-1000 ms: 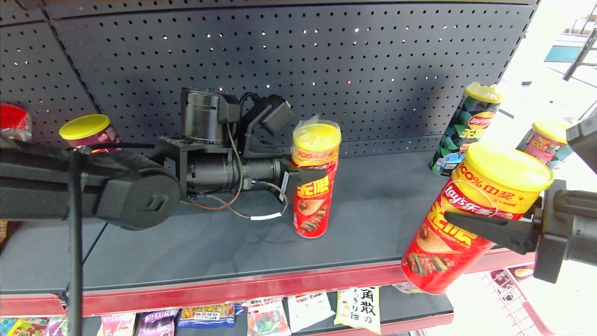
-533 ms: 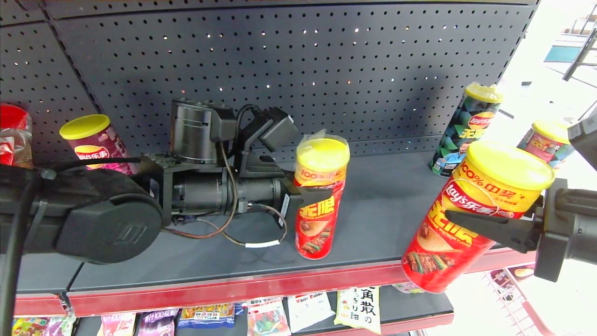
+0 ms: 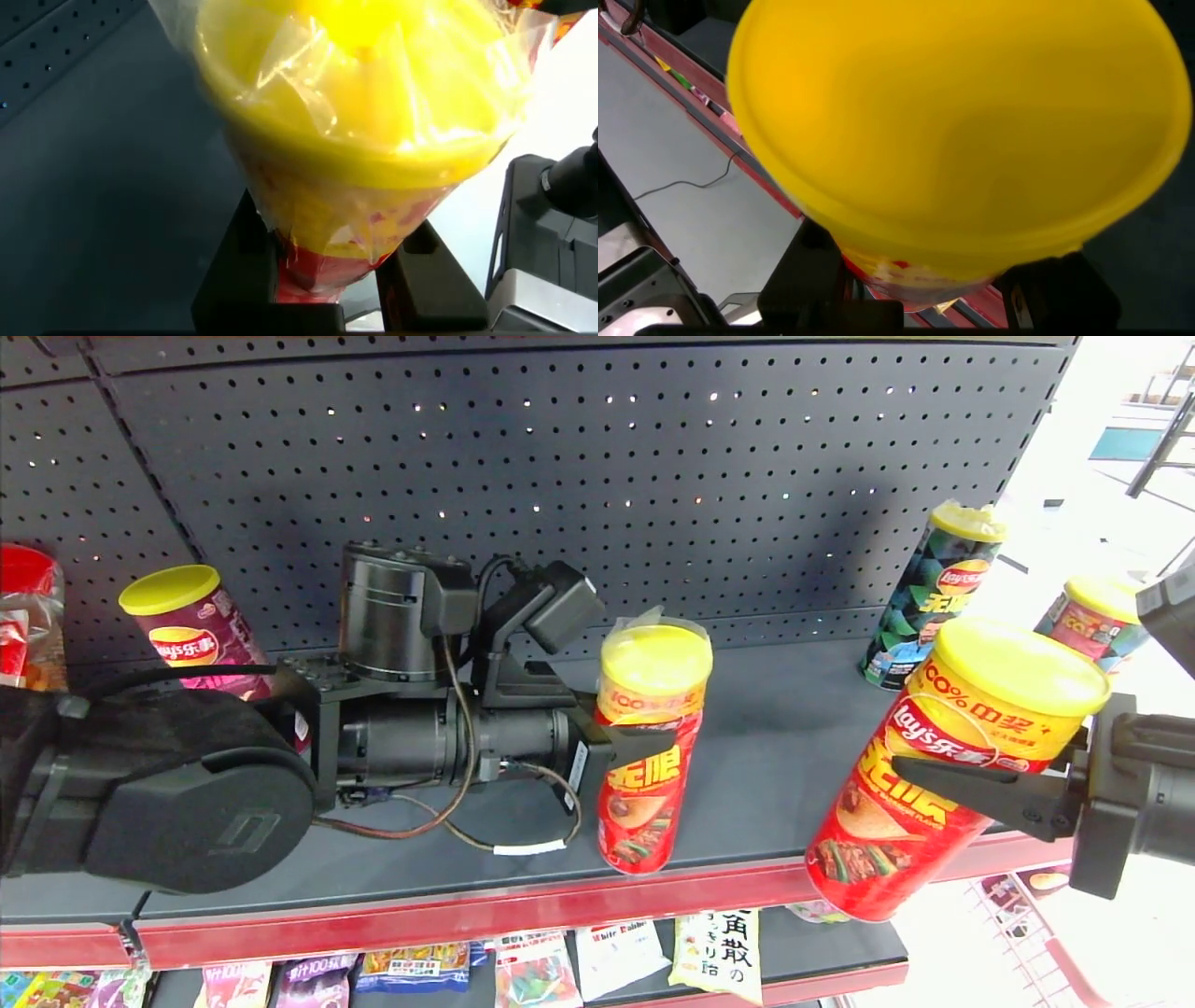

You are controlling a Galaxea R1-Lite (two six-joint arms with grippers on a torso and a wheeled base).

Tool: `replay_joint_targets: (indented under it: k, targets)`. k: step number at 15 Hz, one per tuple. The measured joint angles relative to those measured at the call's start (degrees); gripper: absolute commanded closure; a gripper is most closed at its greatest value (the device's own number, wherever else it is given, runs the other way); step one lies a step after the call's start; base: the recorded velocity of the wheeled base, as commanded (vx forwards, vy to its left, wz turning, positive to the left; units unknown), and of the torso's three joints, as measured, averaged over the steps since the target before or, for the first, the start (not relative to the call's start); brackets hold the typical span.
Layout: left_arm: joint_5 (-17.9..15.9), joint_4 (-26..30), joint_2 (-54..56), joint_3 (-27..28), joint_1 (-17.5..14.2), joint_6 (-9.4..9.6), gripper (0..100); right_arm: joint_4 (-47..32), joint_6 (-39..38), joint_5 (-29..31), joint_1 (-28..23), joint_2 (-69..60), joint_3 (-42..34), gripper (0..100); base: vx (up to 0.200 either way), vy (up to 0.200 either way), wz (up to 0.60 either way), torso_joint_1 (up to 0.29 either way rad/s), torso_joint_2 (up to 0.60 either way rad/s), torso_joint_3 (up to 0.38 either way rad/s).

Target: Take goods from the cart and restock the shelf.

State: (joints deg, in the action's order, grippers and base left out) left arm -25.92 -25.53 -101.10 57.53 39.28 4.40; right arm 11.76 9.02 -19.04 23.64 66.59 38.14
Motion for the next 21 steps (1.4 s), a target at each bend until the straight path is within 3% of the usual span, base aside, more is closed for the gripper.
replay_joint_targets:
  k: [6,7,14,17,21]
  targets:
    - [1.21,-1.01,0.96,-2.46,0.71,0.02,100,0.0,0.0,-0.02,-0.02,0.04,-0.11,100,0.0,0.0,0.0,0.0,0.0,0.0]
    - [1.78,-0.99,1.05,-2.65,0.72,0.0,0,0.0,0.0,-0.02,-0.02,0.09,-0.13,100,0.0,0.0,0.0,0.0,0.0,0.0]
    - [3.86,-0.46,3.22,-4.5,0.72,-0.09,0,0.02,0.0,-0.06,-0.02,1.61,0.72,100,0.0,0.0,0.0,0.0,0.0,0.0]
    - [4.17,-0.35,6.34,-8.28,0.6,-0.06,0,0.16,0.0,-0.2,0.04,4.08,2.82,100,0.0,0.0,0.0,0.0,0.0,0.0]
    - [4.9,-0.37,13.4,-18.07,0.33,-0.9,0,0.61,-0.07,-0.59,0.41,10.18,8.41,100,0.0,0.0,0.0,0.0,0.0,0.0]
